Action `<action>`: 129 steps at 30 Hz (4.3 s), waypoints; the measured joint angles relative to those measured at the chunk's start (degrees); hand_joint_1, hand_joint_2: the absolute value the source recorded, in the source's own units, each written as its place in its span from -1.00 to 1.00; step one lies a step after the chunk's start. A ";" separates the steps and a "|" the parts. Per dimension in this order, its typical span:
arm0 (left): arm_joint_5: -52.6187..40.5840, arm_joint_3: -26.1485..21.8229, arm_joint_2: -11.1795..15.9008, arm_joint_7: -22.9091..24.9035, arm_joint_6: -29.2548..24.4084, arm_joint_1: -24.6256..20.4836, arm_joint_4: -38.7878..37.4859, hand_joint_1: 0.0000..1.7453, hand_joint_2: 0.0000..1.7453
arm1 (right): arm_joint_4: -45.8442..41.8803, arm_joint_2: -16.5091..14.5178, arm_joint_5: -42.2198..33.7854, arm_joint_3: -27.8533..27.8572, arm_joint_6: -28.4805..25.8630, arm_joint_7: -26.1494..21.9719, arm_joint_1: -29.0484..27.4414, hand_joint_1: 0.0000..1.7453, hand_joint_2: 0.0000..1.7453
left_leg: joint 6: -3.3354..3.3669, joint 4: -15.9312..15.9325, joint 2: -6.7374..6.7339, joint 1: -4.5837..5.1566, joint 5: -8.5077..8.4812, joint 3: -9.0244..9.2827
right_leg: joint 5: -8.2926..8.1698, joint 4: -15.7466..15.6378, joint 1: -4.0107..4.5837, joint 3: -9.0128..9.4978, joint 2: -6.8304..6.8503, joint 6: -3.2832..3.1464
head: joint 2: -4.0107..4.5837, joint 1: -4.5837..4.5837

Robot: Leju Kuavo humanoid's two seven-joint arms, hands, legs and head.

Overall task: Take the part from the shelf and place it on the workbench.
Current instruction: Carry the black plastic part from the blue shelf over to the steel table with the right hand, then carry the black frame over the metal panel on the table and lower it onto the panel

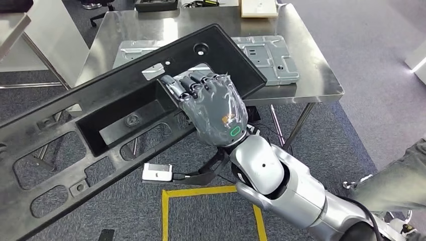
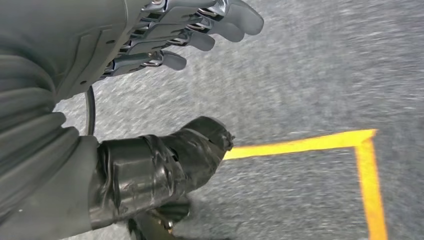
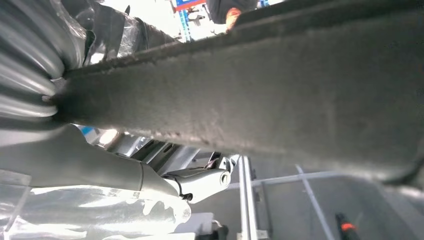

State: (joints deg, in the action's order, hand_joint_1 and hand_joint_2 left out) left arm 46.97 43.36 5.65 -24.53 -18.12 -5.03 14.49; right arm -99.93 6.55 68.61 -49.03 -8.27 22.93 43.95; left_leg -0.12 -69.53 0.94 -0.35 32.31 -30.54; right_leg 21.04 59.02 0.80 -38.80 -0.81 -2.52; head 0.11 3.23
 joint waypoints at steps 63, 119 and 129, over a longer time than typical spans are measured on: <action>2.16 0.00 1.58 3.28 -0.19 -0.22 0.10 -1.00 1.00 | 14.78 21.62 -14.80 10.79 9.19 9.74 -7.77 1.00 1.00 | -1.09 -1.43 -0.66 -0.97 -0.18 -9.97 | 4.27 0.57 -1.73 3.35 0.31 1.49 | 0.00 -0.29; 2.55 1.06 3.43 4.93 4.06 -0.20 0.43 -1.00 1.00 | 24.91 17.40 -8.12 10.18 10.28 5.74 -12.97 0.00 0.00 | 0.71 10.35 -0.50 0.08 -4.44 -2.20 | 3.60 1.36 -1.98 2.08 0.58 2.86 | 0.00 -1.80; 1.72 1.09 3.93 5.51 0.89 -0.10 0.44 -1.00 -1.00 | 29.99 18.04 -15.28 14.33 6.05 7.45 -15.97 -1.00 -1.00 | -0.11 3.04 -0.64 -0.29 -3.14 -7.17 | 3.97 0.92 -1.94 3.37 0.34 1.56 | 0.00 -1.53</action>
State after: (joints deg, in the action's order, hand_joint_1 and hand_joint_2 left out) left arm 48.69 44.46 9.58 -19.03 -17.23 -5.13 14.93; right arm -69.94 24.59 53.34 -34.70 -2.22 30.39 27.98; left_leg -0.23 -66.49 0.30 -0.64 29.17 -37.71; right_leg 25.01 59.94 -1.14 -35.43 -0.47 -0.96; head 0.11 1.70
